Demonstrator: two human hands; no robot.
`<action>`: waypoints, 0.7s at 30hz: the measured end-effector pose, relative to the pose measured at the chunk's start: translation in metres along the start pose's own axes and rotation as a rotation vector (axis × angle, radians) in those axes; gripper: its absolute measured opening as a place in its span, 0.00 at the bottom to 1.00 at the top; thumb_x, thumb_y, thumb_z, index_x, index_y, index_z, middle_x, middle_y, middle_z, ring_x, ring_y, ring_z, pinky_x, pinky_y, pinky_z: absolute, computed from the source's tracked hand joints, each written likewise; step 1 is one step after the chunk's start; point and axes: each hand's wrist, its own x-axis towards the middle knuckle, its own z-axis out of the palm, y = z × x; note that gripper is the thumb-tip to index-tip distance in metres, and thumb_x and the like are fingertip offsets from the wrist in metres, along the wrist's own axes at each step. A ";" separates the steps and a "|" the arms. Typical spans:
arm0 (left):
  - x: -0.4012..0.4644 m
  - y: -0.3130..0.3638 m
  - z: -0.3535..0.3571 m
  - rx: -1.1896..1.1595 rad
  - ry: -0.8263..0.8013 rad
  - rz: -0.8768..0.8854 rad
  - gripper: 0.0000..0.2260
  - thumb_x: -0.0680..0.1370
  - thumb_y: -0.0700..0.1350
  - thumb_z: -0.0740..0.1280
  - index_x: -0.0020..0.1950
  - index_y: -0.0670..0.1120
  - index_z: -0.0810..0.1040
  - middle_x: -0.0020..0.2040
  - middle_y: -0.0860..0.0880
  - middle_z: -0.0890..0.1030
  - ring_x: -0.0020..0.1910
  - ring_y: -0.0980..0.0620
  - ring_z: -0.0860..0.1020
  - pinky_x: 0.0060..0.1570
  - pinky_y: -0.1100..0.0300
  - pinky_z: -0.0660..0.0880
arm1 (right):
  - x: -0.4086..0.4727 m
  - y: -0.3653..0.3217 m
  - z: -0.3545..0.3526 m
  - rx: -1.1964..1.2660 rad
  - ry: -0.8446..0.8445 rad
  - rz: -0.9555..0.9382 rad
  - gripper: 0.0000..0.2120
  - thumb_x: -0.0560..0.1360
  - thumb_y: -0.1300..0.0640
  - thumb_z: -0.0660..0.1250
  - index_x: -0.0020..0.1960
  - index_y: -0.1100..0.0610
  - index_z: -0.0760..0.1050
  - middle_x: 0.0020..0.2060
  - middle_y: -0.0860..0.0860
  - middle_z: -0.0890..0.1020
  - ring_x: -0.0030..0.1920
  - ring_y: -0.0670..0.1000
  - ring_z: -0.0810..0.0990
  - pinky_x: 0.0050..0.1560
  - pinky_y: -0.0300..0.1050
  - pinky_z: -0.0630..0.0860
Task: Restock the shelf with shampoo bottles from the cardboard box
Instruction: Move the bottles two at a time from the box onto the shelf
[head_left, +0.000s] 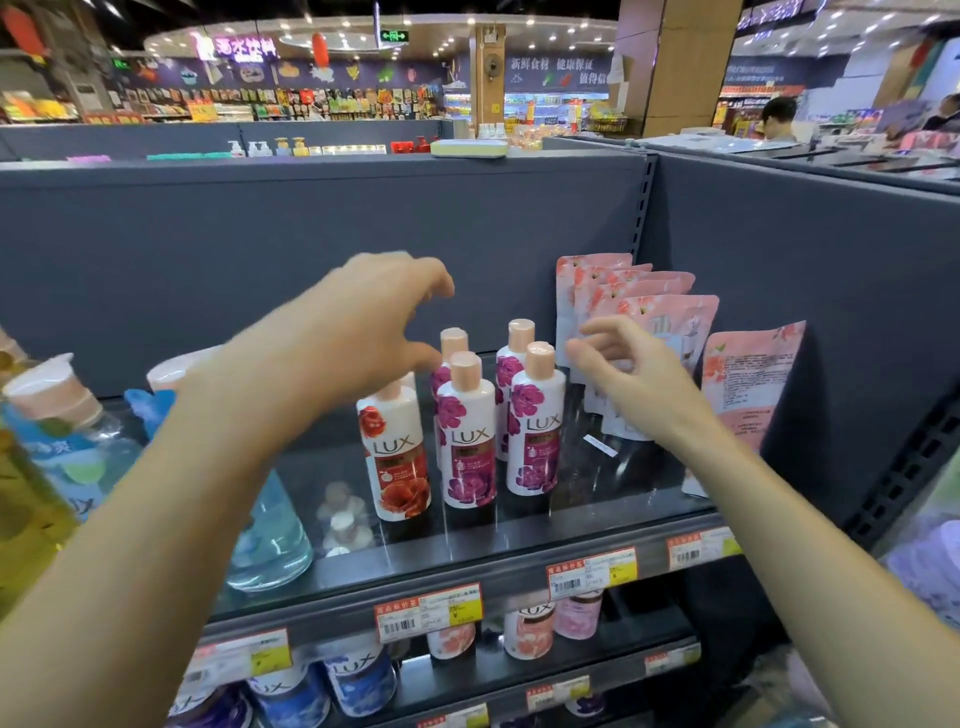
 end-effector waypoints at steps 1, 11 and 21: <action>-0.007 -0.004 -0.012 0.015 0.052 -0.019 0.22 0.73 0.49 0.73 0.65 0.50 0.74 0.59 0.50 0.78 0.53 0.50 0.76 0.56 0.54 0.74 | 0.001 -0.004 -0.003 0.018 0.077 -0.022 0.17 0.75 0.40 0.65 0.59 0.48 0.75 0.49 0.40 0.80 0.51 0.37 0.78 0.52 0.37 0.75; -0.016 -0.033 0.028 0.084 -0.176 -0.259 0.20 0.71 0.51 0.75 0.58 0.45 0.75 0.53 0.46 0.79 0.53 0.42 0.78 0.48 0.51 0.76 | -0.001 -0.093 0.025 -0.109 0.331 -0.509 0.08 0.77 0.51 0.69 0.44 0.56 0.78 0.40 0.46 0.80 0.43 0.45 0.75 0.44 0.30 0.69; -0.011 -0.042 0.054 -0.107 -0.088 -0.269 0.21 0.73 0.46 0.71 0.64 0.49 0.68 0.54 0.44 0.77 0.46 0.45 0.74 0.42 0.54 0.71 | 0.004 -0.081 0.036 -0.165 0.196 -0.406 0.05 0.77 0.52 0.68 0.43 0.52 0.77 0.39 0.43 0.80 0.45 0.46 0.77 0.44 0.33 0.70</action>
